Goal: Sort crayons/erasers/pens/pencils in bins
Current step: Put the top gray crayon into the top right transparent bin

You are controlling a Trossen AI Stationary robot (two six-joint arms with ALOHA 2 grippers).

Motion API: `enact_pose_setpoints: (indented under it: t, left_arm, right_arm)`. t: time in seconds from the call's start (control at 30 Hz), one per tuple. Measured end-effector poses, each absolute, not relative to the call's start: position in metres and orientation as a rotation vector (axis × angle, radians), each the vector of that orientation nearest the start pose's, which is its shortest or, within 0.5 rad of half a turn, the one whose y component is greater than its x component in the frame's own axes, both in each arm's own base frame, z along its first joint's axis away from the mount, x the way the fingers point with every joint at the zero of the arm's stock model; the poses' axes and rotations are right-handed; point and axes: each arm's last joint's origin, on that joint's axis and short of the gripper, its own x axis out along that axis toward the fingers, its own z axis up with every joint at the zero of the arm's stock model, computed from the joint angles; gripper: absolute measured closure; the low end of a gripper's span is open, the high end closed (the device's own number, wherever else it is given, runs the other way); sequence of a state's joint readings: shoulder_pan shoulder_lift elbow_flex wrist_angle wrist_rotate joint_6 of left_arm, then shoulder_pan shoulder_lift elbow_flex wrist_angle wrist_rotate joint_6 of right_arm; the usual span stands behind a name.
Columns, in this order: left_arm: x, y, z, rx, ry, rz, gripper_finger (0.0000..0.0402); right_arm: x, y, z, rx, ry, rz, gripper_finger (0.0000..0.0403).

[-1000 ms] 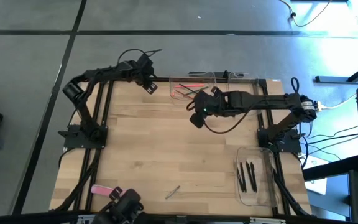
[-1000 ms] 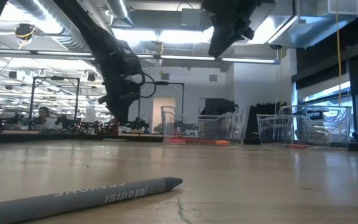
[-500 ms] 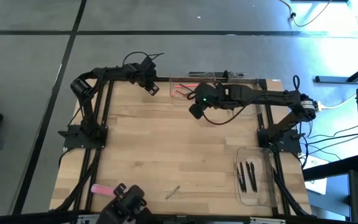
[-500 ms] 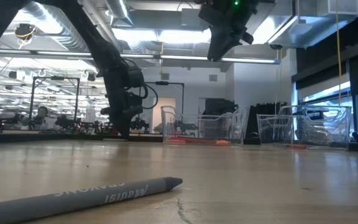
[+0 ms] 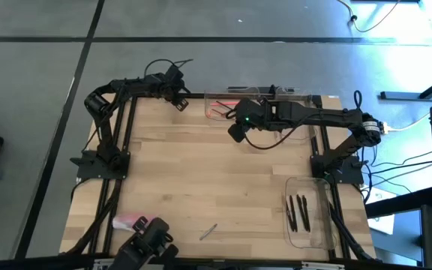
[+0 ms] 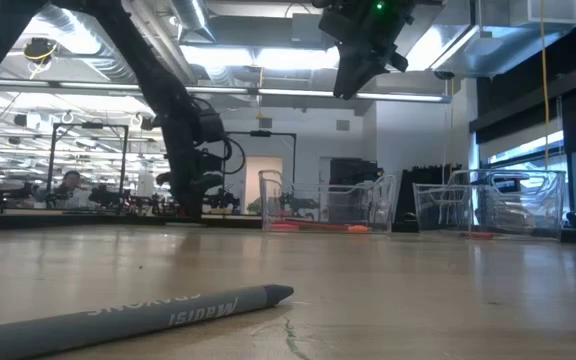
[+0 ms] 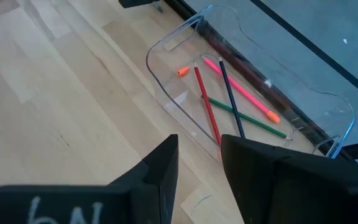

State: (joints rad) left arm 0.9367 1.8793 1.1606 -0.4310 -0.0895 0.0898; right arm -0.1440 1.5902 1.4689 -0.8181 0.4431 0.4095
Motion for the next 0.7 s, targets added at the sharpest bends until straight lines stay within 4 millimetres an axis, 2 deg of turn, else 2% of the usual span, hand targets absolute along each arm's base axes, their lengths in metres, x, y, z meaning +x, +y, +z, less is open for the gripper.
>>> enact_pose_setpoints:
  t: [0.3, 0.7]
  left_arm:
    - [0.214, 0.297, 0.134, -0.453, 1.162, 0.825, 0.0309]
    - [0.213, 0.294, 0.131, -0.482, 1.185, 0.750, 0.0309]
  right_arm:
    - [0.326, -0.060, 0.322, 0.227, 0.811, -0.724, 0.0279]
    - [0.326, -0.060, 0.322, 0.229, 0.806, -0.723, 0.0279]
